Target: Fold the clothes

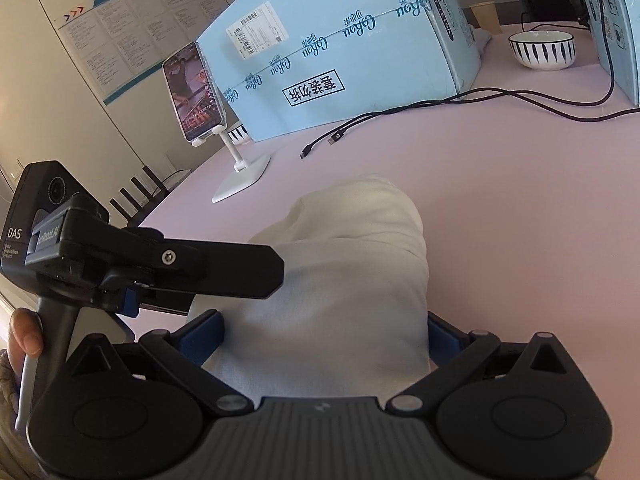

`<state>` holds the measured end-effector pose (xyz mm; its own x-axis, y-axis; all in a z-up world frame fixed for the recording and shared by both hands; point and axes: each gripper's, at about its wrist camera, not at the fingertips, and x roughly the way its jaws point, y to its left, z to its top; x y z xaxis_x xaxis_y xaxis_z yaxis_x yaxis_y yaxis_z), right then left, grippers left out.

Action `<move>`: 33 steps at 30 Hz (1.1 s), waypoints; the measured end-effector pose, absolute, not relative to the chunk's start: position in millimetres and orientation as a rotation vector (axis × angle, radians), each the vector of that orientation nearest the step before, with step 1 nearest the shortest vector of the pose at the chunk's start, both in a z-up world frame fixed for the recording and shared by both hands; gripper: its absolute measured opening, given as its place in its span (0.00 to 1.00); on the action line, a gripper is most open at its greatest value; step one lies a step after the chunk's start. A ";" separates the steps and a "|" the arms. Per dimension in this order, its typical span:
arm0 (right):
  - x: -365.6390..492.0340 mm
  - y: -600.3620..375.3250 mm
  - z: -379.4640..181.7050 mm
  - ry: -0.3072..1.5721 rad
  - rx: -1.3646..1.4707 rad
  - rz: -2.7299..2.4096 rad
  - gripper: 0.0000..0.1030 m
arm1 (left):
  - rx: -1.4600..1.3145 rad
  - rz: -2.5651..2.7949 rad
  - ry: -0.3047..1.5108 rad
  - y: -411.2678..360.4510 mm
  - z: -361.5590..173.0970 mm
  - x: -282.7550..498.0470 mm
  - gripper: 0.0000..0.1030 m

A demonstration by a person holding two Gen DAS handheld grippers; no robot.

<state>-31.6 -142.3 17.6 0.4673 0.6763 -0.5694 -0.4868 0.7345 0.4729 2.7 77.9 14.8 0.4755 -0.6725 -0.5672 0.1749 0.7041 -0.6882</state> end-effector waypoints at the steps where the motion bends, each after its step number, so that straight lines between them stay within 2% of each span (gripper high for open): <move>1: -31.9 -142.2 17.5 0.811 0.258 0.723 1.00 | -0.604 -0.557 0.941 77.9 14.7 2.8 1.00; 8: -33.7 -147.2 17.0 0.793 0.269 0.739 1.00 | -0.582 -0.515 0.940 75.9 22.5 -0.6 1.00; 12: -41.6 -155.4 22.6 0.751 0.233 0.698 1.00 | -0.531 -0.419 0.822 86.9 52.4 -20.5 1.00; 15: -56.9 -162.5 37.8 0.609 0.154 0.636 1.00 | -0.478 -0.433 0.690 93.7 74.9 -51.3 1.00; 18: -74.7 -168.4 62.8 0.423 0.007 0.534 1.00 | -0.559 -0.517 0.692 96.2 63.8 -70.1 1.00; 19: -75.9 -168.2 71.0 0.416 -0.046 0.531 1.00 | -0.552 -0.553 0.712 91.9 56.8 -73.3 1.00; 22: -53.6 -152.8 69.4 0.584 -0.161 0.525 1.00 | -0.469 -0.563 0.723 79.8 37.7 -83.5 1.00; 24: -38.6 -140.8 61.1 0.628 -0.165 0.496 1.00 | -0.438 -0.580 0.709 78.2 35.5 -86.0 1.00; 30: -12.3 -155.7 53.5 0.701 0.138 0.541 0.98 | -0.591 -0.599 0.739 100.9 29.9 -83.8 1.00; 33: -8.0 -174.8 41.9 0.844 0.273 0.699 0.98 | -0.619 -0.616 0.741 107.7 26.7 -83.9 1.00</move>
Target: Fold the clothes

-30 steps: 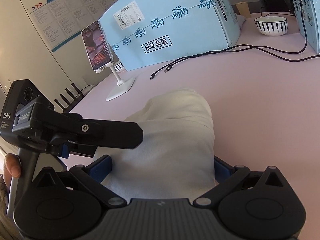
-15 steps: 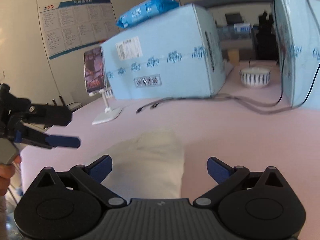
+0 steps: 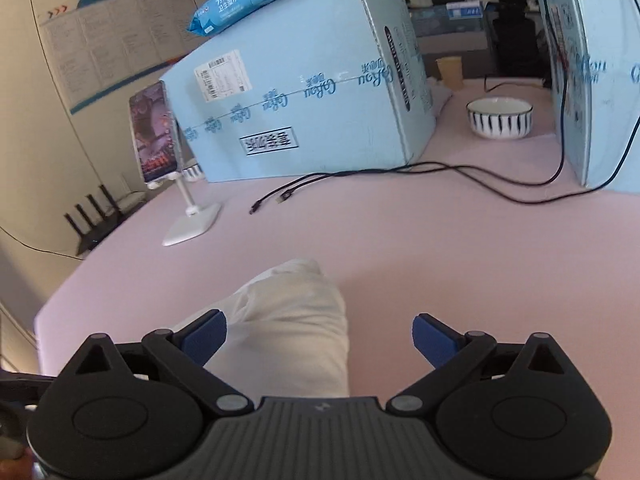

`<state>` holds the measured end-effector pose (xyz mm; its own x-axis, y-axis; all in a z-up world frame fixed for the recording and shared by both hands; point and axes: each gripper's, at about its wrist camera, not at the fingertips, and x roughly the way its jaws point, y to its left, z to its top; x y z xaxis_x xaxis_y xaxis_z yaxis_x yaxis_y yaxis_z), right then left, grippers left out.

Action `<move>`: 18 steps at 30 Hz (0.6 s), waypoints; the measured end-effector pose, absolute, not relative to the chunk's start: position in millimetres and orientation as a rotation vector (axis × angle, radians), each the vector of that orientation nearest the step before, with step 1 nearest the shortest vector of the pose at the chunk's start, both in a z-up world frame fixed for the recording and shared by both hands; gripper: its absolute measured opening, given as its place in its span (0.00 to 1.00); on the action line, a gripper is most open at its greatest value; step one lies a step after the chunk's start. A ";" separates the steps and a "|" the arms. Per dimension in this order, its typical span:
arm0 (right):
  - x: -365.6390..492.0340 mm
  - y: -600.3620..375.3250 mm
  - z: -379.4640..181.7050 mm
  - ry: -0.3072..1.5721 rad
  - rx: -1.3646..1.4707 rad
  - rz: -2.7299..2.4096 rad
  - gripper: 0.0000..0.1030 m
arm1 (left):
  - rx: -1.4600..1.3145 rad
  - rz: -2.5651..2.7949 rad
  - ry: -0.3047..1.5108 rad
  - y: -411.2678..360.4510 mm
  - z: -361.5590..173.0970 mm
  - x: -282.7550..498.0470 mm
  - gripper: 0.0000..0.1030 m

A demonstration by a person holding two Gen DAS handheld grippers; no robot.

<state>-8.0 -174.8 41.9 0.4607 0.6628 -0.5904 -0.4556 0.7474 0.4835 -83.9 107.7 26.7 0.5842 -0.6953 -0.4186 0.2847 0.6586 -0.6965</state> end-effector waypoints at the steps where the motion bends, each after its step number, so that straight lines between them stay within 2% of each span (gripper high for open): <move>1: -2.4 -175.9 30.9 0.924 0.311 0.748 0.98 | -0.625 -0.624 0.744 108.1 23.9 -82.5 1.00; 2: 3.0 -176.9 20.1 1.000 0.348 0.798 1.00 | -0.634 -0.631 0.741 107.2 19.6 -80.7 1.00; 6: 12.5 -179.2 3.0 1.000 0.514 0.924 1.00 | -0.675 -0.657 0.722 107.5 8.2 -75.9 1.00; 7: 13.0 -176.9 3.3 1.000 0.544 0.900 0.95 | -0.691 -0.666 0.719 110.4 6.4 -74.9 1.00; 8: 11.4 -172.3 5.3 0.993 0.542 0.874 0.76 | -0.713 -0.670 0.718 114.5 4.6 -74.7 1.00; 9: 10.9 -167.9 4.3 0.998 0.553 0.865 0.65 | -0.734 -0.674 0.716 118.7 2.8 -74.5 1.00; 11: 10.1 -161.3 1.0 1.005 0.621 0.873 0.57 | -0.778 -0.674 0.712 128.1 0.0 -75.0 1.00; 14: 6.7 -145.5 6.5 0.987 0.654 0.918 0.53 | -0.814 -0.635 0.697 145.7 3.1 -80.3 1.00; 18: 4.4 -106.3 23.8 0.973 0.707 1.042 0.51 | -0.741 -0.514 0.615 177.8 36.1 -106.5 1.00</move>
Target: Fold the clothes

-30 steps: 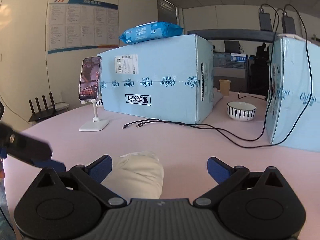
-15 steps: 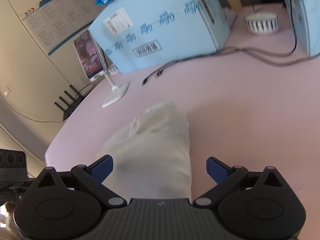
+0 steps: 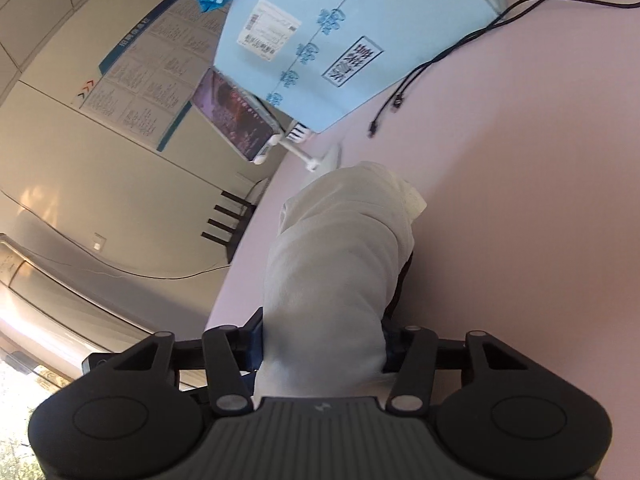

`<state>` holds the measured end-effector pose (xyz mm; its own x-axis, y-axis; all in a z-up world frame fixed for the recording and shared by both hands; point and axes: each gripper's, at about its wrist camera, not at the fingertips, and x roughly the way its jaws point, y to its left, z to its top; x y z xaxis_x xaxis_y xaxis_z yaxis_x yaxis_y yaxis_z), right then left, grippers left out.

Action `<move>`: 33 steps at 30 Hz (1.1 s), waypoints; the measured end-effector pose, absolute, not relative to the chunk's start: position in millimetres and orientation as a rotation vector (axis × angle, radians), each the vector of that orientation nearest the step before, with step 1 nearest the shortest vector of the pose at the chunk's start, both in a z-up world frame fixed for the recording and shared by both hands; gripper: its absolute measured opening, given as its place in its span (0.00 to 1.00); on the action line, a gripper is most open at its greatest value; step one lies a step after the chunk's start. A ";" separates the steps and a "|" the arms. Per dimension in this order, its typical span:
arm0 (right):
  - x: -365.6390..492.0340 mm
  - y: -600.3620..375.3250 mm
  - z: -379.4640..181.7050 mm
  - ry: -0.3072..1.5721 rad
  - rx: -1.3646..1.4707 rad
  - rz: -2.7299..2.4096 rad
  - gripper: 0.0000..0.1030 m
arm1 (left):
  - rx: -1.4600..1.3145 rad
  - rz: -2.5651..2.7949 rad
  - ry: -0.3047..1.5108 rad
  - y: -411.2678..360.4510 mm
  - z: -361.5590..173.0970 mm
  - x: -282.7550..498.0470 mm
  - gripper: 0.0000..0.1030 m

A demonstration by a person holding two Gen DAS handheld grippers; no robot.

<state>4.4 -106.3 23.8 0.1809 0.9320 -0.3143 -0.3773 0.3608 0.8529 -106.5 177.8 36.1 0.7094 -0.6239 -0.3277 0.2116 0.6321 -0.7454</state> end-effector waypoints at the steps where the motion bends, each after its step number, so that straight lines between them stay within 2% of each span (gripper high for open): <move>1: 2.4 -91.7 29.9 0.959 0.733 1.098 0.51 | -0.719 -0.483 0.582 189.2 49.0 -116.6 1.00; 5: -2.7 -30.0 40.3 0.914 0.855 1.307 0.51 | -0.619 -0.379 0.432 230.8 97.3 -160.7 1.00; 7: -0.7 0.1 24.5 0.974 0.938 1.337 0.51 | -0.578 -0.299 0.405 249.9 108.4 -177.3 1.00; 10: 3.5 40.0 -11.4 1.128 0.989 1.256 0.52 | -0.657 -0.233 0.464 280.3 85.4 -174.2 1.00; 12: 3.1 53.2 -32.1 1.227 0.891 1.126 0.46 | -0.770 -0.245 0.554 296.8 54.5 -160.0 1.00; 13: 1.1 53.6 -28.8 1.196 0.865 1.151 0.53 | -0.833 -0.257 0.596 302.1 33.8 -151.2 1.00; 16: -9.1 54.5 -6.0 1.106 0.697 1.107 0.66 | -0.839 -0.287 0.530 297.8 18.5 -149.0 1.00; 21: -31.6 23.9 28.2 0.914 0.605 0.953 0.87 | -0.855 -0.185 0.504 296.6 43.1 -158.9 1.00; 23: -48.1 -16.8 57.0 0.740 0.525 0.914 0.95 | -0.762 -0.132 0.417 292.2 68.3 -173.6 1.00; 26: -72.5 -79.9 86.9 0.527 0.334 0.749 0.98 | -0.539 -0.147 0.352 267.2 113.7 -177.3 1.00; 28: -81.6 -116.0 99.5 0.440 0.223 0.566 1.00 | -0.462 -0.292 0.417 234.6 133.1 -144.9 1.00; 30: -84.3 -151.1 99.2 0.423 0.139 0.348 1.00 | -0.438 -0.368 0.492 198.2 134.8 -111.6 1.00; 33: -62.1 -203.3 81.8 0.505 0.108 0.135 1.00 | -0.302 -0.386 0.596 98.3 124.2 -38.1 1.00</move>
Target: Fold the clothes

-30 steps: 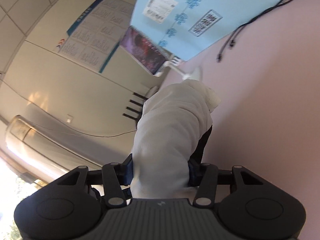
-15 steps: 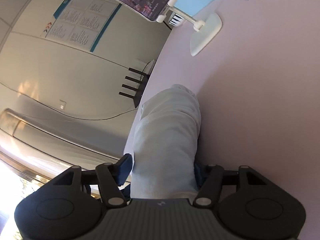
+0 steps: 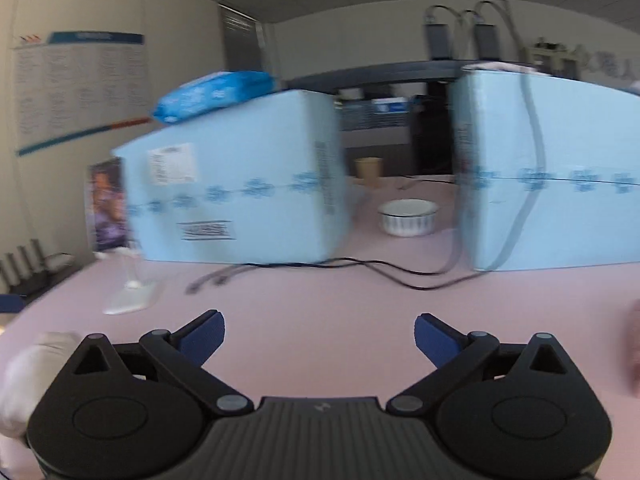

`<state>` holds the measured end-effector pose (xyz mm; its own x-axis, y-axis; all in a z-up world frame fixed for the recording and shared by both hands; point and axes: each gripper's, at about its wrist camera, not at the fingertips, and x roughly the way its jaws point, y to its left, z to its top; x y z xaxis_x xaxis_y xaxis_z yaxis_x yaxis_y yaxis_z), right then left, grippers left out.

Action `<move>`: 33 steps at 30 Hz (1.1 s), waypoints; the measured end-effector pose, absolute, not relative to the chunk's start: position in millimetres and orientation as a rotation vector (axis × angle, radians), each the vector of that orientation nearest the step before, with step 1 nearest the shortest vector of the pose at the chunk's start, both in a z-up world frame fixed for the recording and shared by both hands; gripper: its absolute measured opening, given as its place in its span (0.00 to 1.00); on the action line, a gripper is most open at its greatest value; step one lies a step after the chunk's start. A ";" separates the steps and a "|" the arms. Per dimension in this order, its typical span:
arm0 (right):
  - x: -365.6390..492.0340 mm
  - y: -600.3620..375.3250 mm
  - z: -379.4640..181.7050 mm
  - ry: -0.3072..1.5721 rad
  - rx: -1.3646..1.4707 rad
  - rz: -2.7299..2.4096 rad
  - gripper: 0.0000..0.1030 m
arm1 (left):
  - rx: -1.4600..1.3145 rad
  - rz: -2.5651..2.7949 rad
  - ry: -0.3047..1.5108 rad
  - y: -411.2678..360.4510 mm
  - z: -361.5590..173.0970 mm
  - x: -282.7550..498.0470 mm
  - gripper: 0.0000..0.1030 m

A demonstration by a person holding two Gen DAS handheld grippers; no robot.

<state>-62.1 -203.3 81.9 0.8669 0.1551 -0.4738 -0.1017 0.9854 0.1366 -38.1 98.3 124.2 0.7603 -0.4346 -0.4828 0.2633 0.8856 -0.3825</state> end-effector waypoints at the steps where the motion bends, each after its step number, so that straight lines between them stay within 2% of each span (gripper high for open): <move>1: -48.8 -227.3 71.9 0.535 0.158 0.071 1.00 | -0.263 -0.364 0.609 72.2 116.3 -26.1 1.00; 6: 3.1 -281.0 19.9 0.671 0.226 -0.074 0.99 | -0.078 -0.329 0.699 -62.1 58.1 42.1 1.00; 10: 23.3 -281.9 -11.4 0.687 0.108 -0.139 0.99 | -0.033 -0.264 0.760 -106.3 1.5 70.7 1.00; 12: 30.2 -277.5 -16.2 0.689 0.081 -0.186 1.00 | 0.066 -0.181 0.672 -115.8 -9.1 69.4 1.00; 33: 63.9 -276.3 -16.6 0.681 0.071 -0.229 1.00 | 0.028 -0.082 0.674 -103.1 -7.6 88.5 1.00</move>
